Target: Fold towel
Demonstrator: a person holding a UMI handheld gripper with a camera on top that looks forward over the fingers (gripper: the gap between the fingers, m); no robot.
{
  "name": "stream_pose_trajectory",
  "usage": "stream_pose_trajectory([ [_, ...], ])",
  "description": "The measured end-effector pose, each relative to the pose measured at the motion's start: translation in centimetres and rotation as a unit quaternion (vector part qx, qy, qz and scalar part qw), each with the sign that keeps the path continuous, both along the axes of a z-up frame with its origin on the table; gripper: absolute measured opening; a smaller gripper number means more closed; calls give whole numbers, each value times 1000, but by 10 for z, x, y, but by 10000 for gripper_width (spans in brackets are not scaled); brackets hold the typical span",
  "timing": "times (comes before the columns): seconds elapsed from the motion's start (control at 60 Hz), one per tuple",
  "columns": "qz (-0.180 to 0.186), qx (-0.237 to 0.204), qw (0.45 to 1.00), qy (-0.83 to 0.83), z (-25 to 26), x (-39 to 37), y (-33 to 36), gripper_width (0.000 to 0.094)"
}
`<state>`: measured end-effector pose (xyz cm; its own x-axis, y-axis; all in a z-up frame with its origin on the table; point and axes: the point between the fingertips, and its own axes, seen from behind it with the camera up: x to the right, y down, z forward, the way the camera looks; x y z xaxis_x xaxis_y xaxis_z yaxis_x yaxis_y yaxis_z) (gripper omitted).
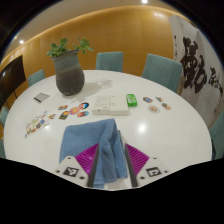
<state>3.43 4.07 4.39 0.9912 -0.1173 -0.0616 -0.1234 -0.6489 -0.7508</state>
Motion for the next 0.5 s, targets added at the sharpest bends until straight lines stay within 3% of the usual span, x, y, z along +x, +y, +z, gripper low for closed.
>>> stream_pose_trajectory([
  [0.05, -3, 10, 1000, -12, 7, 7, -5, 835],
  [0.083, 0, 18, 1000, -20, 15, 7, -10, 887],
  [0.317, 35, 60, 995, -66, 103, -34, -84, 867],
  [0.5, 24, 77, 993, -84, 161, -80, -172, 869],
])
